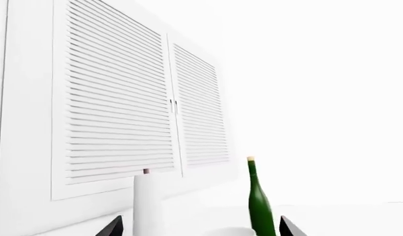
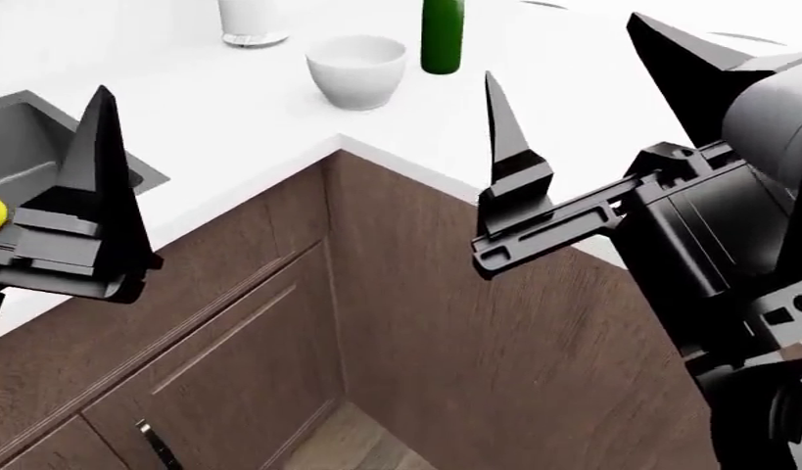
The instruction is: Pick the bowl and bottle and place them in the sink. Then turn on the water.
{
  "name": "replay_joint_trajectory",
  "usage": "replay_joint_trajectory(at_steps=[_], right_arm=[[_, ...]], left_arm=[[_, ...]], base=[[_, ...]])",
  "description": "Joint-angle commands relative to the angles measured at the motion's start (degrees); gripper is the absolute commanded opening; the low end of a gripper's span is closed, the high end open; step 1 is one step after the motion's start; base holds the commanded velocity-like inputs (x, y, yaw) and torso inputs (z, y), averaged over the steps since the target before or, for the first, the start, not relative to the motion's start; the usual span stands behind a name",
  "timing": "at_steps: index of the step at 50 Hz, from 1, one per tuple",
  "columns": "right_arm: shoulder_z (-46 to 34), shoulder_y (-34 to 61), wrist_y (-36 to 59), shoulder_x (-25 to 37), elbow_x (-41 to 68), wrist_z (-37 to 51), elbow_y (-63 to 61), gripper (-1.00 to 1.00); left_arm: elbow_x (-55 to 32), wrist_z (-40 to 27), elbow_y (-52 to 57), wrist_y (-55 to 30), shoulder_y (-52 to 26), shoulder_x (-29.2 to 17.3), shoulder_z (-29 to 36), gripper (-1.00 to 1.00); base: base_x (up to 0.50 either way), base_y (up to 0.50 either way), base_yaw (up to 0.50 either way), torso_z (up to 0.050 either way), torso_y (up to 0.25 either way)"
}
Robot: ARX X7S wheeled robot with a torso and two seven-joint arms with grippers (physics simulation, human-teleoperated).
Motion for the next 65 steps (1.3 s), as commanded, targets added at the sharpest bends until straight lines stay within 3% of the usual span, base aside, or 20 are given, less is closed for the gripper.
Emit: replay_joint_trajectory(at_steps=[1,15,28,41,65], right_arm=[[-2.1,10.3,2.7,0.9,10.6,3.9,6.9,1.0],[-4.4,16.2,4.2,0.8,12.5,-1.3,13.7,1.0],[-6.0,21.2,7.6,4.3,14.6,-4.3,16.8,1.0],[-8.3,29.9,10.0,4.3,14.1,-6.6,22.2,1.0],[-11.3,34.5,10.9,4.0,11.2,-11.3,28.0,1.0]], left_arm=[[-3.0,0.9,-0.7,-3.9,-10.5,-2.4,5.6,1.0],[-6.5,3.6,-3.9,-8.0,-21.1,-2.7,11.0,1.0],[-2.5,6.9,-6.8,-8.9,-23.2,-4.4,11.5,1.0],[-6.5,6.5,-9.1,-11.7,-31.8,-5.6,11.6,1.0],[-10.1,9.6,-9.6,-12.0,-32.8,-7.9,10.8,1.0]], base=[[0.0,0.0,0.0,0.0,0.0],[0.0,0.0,0.0,0.0,0.0],[0.0,0.0,0.0,0.0,0.0],[0.0,0.0,0.0,0.0,0.0],[0.0,0.0,0.0,0.0,0.0]])
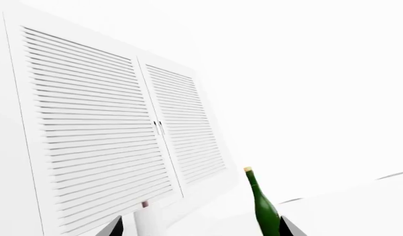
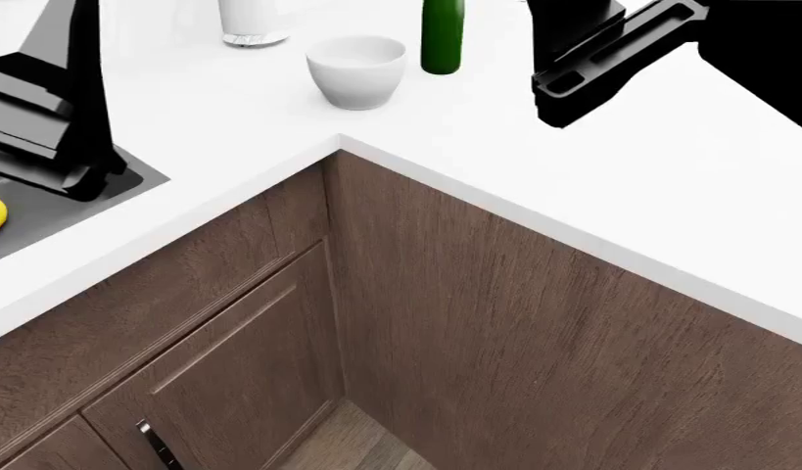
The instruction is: Pick the bowl and bottle and place them in the sink. Then turn on the water.
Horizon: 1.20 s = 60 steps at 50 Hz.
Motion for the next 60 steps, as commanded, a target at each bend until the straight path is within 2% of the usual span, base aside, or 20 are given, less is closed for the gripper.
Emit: replay_joint_trajectory(at_steps=[1,13,28,46,60], right_arm=[[-1.8,2.6,0.6,-0.6,-1.1,-2.1,2.6,1.0],[-2.5,2.8,0.4,-0.1,-1.6,-3.0,2.8,1.0],[-3.0,1.4,-0.8,0.0,-1.4,-3.2,2.0,1.0],[-4.0,2.3,-1.1,0.0,-1.3,-4.2,3.2,1.0],[-4.9,2.3,-1.8,-0.5,-1.6,-4.7,3.3,1.0]], left_arm=[[-1.2,1.1,-0.4,0.1,-0.3,-0.9,-0.6,1.0],[-2.9,1.3,-0.9,-0.3,-1.2,-1.5,-0.9,1.0],[-2.9,2.3,-0.3,1.6,3.5,-2.5,-3.5,1.0],[-4.1,2.7,-0.1,0.5,0.7,-2.2,-2.2,1.0],[-3.7,3.2,0.1,1.3,3.0,-2.8,-3.6,1.0]], base=[[0.0,0.0,0.0,0.0,0.0],[0.04,0.03,0.0,0.0,0.0],[0.13,0.11,0.0,0.0,0.0],[0.16,0.13,0.0,0.0,0.0],[0.18,0.14,0.0,0.0,0.0]])
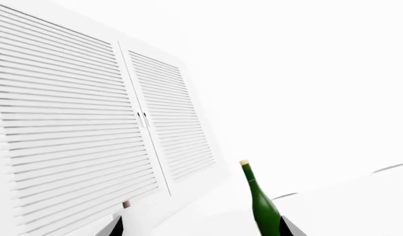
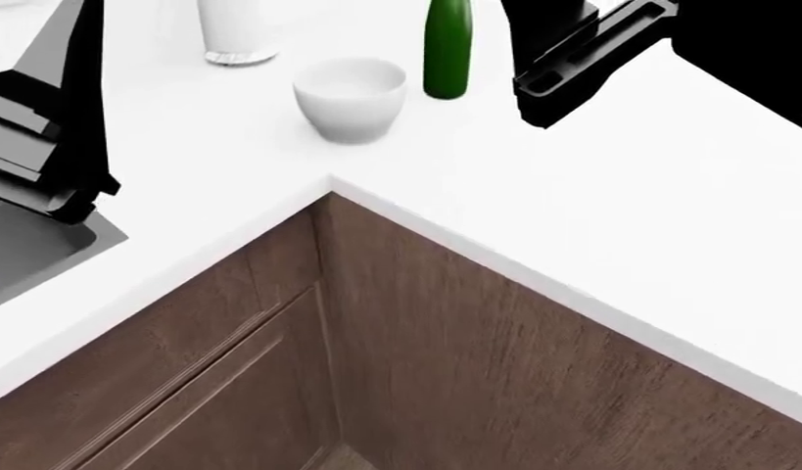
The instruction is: Pick the bowl and bottle and place them in the sink. Then turn on the water.
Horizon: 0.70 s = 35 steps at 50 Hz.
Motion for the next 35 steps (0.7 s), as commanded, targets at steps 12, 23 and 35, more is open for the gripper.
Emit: replay_joint_trajectory(at_steps=[12,23,35], right_arm=[[-1.0,0.2,-0.8,-0.1,0.0,-0.5,0.3,1.0],[-1.3,0.0,-1.4,-0.1,0.2,-0.5,0.1,1.0],[-1.6,-0.3,-1.8,0.2,0.1,-0.9,0.1,1.0]], left_arm=[[0.0,0.6,0.2,0.7,2.2,-0.8,-1.7,1.0],[-0.5,0.4,0.3,0.7,2.5,-0.9,-1.9,1.0],[-0.6,0.7,0.3,0.2,1.6,-0.6,-1.2,1.0]], base=[[0.2,0.16,0.0,0.0,0.0],[0.21,0.16,0.0,0.0,0.001],[0.21,0.16,0.0,0.0,0.0]])
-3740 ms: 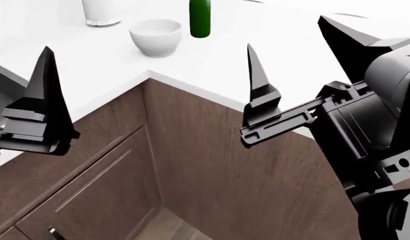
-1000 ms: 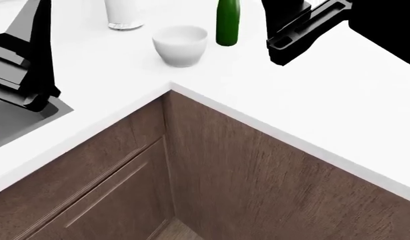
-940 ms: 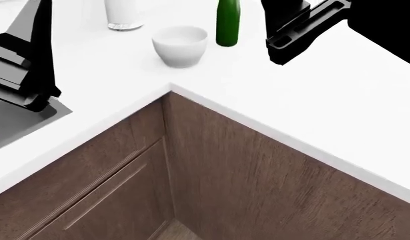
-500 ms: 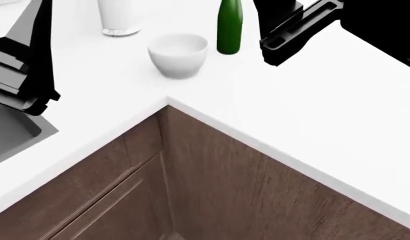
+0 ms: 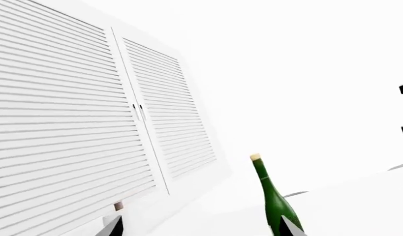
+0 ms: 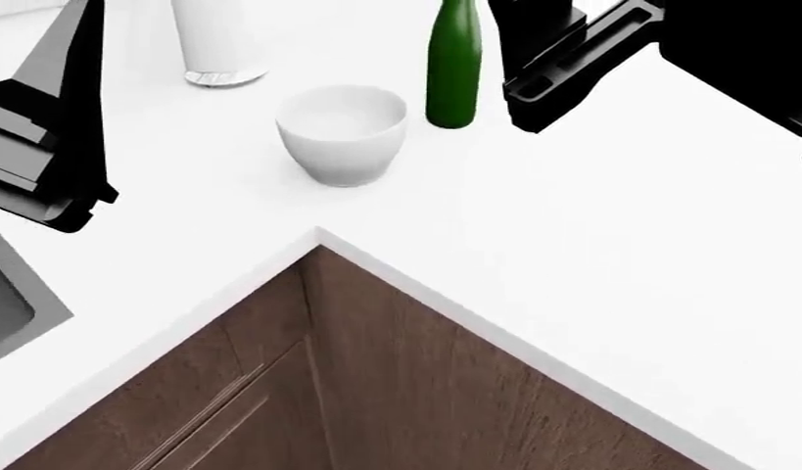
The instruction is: Pick the bowl and bottle and place them in the sink. Then turn on the water.
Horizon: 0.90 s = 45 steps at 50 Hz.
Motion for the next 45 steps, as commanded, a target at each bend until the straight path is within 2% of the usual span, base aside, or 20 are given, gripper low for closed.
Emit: replay_joint_trajectory(at_steps=[1,16,28,45], right_arm=[[-0.4,-0.4,-0.4,0.2,0.0,-0.2,-0.1,1.0],[-1.4,0.2,-0.1,0.4,0.3,-0.7,-0.6,1.0],[-2.2,0.4,-0.4,0.7,-1.1,-2.7,-1.5,1.0],[-1.8,-0.3,-1.8,1.2,-0.9,-2.0,-1.4,1.0]], left_arm=[[0.3,0.3,0.0,-0.3,-0.2,0.2,0.4,1.0],[0.2,0.6,0.0,0.1,1.3,0.0,-0.5,1.0],[0.1,0.4,0.0,0.1,1.2,-0.1,-0.8,1.0],[0.5,0.3,0.2,-0.4,0.8,0.5,0.0,1.0]], base=[[0.21,0.16,0.0,0.0,0.0],[0.19,0.15,0.0,0.0,0.001],[-0.21,0.31,0.0,0.0,0.0],[0.01,0.01,0.0,0.0,0.0]])
